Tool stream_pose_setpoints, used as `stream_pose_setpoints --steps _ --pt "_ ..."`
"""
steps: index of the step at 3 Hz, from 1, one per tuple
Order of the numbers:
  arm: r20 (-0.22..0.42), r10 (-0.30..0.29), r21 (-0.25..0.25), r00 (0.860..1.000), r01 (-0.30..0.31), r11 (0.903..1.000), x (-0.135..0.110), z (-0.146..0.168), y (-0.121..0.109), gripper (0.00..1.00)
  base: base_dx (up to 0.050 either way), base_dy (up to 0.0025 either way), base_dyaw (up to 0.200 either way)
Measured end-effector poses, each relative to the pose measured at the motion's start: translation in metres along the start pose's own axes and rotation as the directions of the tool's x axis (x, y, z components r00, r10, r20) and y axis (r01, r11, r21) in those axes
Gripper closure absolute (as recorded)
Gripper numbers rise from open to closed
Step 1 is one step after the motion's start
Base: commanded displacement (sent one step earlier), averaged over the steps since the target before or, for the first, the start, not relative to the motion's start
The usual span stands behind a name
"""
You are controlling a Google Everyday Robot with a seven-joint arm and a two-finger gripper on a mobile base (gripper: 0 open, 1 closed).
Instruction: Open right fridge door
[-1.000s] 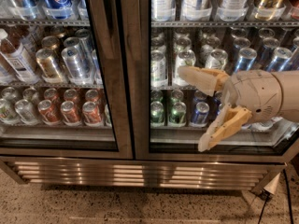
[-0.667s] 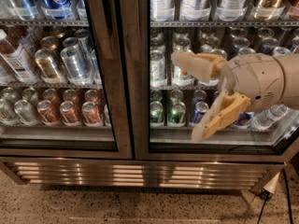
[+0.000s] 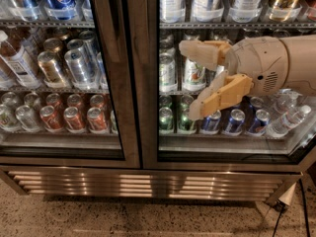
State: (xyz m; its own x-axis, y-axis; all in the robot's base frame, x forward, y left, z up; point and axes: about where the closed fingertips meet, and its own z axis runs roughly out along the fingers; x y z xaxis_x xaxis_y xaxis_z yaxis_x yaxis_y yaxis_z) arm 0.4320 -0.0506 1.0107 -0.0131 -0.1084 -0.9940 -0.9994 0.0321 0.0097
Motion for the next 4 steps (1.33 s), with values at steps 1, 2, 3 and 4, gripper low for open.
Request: stream_pose_setpoints --steps 1,2,3,4 --pt "0.000 0.000 0.000 1.000 0.000 1.0000 0.000 0.000 0.000 0.00 0.037 0.00247 0.134" --pt "0.000 0.000 0.000 1.000 0.000 1.0000 0.000 0.000 0.000 0.00 0.000 0.00000 0.000" --pt "0.031 0.031 0.013 0.999 -0.032 0.9994 -0.003 0.004 -0.011 0.00 0.000 0.00000 0.000" --pt "0.054 -0.039 0.051 0.998 0.036 0.9980 -0.071 0.014 -0.019 0.00 0.000 0.00000 0.000"
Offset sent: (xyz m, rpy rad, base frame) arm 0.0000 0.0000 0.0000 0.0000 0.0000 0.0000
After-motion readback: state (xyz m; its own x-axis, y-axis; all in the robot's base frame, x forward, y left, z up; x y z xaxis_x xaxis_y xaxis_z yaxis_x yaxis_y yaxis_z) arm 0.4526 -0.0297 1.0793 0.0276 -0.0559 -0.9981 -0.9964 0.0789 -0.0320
